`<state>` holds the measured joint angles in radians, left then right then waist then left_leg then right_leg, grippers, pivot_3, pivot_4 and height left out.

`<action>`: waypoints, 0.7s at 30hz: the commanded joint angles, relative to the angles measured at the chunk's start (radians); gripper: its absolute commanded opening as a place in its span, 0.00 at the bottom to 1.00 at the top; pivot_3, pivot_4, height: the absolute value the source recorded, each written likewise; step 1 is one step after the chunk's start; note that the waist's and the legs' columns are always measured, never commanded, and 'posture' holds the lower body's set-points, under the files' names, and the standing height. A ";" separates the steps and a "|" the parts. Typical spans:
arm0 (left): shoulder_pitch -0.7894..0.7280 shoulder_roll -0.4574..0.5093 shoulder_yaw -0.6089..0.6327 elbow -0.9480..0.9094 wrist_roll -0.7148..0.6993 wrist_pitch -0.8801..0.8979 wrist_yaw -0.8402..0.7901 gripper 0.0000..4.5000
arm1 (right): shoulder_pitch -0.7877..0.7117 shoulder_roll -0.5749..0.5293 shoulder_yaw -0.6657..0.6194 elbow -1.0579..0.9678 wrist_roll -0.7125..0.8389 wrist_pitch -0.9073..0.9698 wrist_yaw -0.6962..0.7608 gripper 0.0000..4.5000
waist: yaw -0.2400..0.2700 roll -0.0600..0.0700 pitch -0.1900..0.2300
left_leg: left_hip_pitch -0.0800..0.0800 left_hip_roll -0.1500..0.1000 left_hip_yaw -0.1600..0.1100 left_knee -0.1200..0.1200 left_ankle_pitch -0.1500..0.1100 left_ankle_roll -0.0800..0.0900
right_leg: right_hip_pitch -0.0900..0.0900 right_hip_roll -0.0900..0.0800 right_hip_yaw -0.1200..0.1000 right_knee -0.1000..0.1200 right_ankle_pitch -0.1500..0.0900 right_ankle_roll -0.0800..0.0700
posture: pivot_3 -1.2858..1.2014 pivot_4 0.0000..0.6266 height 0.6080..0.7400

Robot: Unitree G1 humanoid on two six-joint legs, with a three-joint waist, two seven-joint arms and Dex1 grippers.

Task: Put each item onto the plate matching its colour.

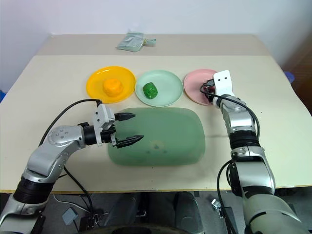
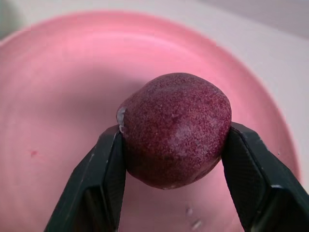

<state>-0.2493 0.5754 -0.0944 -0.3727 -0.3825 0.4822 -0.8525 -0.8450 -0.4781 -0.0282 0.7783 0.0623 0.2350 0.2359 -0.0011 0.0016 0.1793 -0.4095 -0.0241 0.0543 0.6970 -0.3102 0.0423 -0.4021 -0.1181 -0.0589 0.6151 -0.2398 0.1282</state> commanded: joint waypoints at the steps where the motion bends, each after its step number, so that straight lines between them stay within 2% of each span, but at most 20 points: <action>1: 0.010 -0.005 0.024 -0.047 0.004 -0.001 0.045 1.00 | -0.032 -0.024 -0.018 0.041 -0.018 -0.130 0.032 0.93 | -0.005 0.000 0.000 | 0.000 0.000 0.000 0.000 0.000 0.000 | 0.000 0.000 0.000 0.000 0.000 0.000 | 0.52 0.24 1.00; 2: 0.012 -0.008 0.040 -0.037 0.014 -0.013 0.068 1.00 | -0.005 -0.045 -0.020 -0.008 -0.018 -0.180 0.062 0.99 | -0.008 0.000 0.000 | 0.000 0.000 0.000 0.000 0.000 0.000 | 0.000 0.000 0.000 0.000 0.000 0.000 | 0.52 0.24 1.00; 5: 0.011 -0.017 0.080 -0.005 0.036 -0.031 0.133 1.00 | 0.073 -0.096 -0.042 -0.135 0.021 -0.267 0.189 0.99 | -0.010 0.001 0.000 | 0.000 0.000 -0.001 0.000 0.000 0.000 | 0.000 0.000 0.000 0.000 0.000 0.000 | 0.52 0.24 1.00; 7: 0.023 -0.006 0.147 0.059 0.071 -0.059 0.193 1.00 | 0.192 -0.150 -0.091 -0.308 0.130 -0.256 0.353 0.99 | -0.007 0.001 0.000 | 0.000 0.000 -0.001 0.000 0.000 0.000 | 0.000 0.000 0.000 0.000 0.000 0.000 | 0.52 0.24 1.00; 9: 0.049 0.012 0.281 0.149 0.090 -0.115 0.264 1.00 | 0.377 -0.241 -0.167 -0.520 0.295 -0.129 0.552 0.99 | -0.004 0.001 0.000 | 0.000 0.001 -0.002 -0.001 0.000 -0.001 | 0.001 0.000 -0.001 -0.001 0.000 0.000 | 0.52 0.24 1.00; 12: 0.136 0.055 0.420 0.210 0.071 -0.151 0.256 1.00 | 0.601 -0.355 -0.216 -0.681 0.395 -0.031 0.737 0.99 | -0.008 0.001 0.000 | 0.000 0.001 -0.002 -0.001 0.000 0.000 | 0.002 0.000 -0.002 -0.002 0.000 0.000 | 0.52 0.24 1.00; 15: 0.256 0.096 0.513 0.239 0.065 -0.179 0.220 1.00 | 0.696 -0.399 -0.261 -0.700 0.426 0.018 0.779 0.99 | -0.018 0.001 0.000 | 0.003 0.001 0.000 -0.001 -0.001 0.000 | 0.003 -0.001 -0.001 -0.003 0.000 0.000 | 0.52 0.24 1.00; 21: 0.376 0.088 0.575 0.204 0.053 -0.184 0.227 1.00 | 0.697 -0.390 -0.279 -0.678 0.413 0.030 0.786 0.99 | -0.001 0.001 0.000 | 0.005 0.001 0.000 0.000 -0.002 0.000 | 0.002 -0.006 0.002 -0.001 0.000 -0.001 | 0.52 0.24 1.00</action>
<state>0.1310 0.6616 0.4444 -0.1222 -0.3146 0.3132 -0.6329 -0.1306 -0.8546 -0.2807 0.1229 0.4566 0.2657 1.0145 -0.0025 0.0028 0.1794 -0.4052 -0.0228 0.0537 0.6973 -0.3118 0.0422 -0.4035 -0.1248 -0.0576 0.6139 -0.2393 0.1271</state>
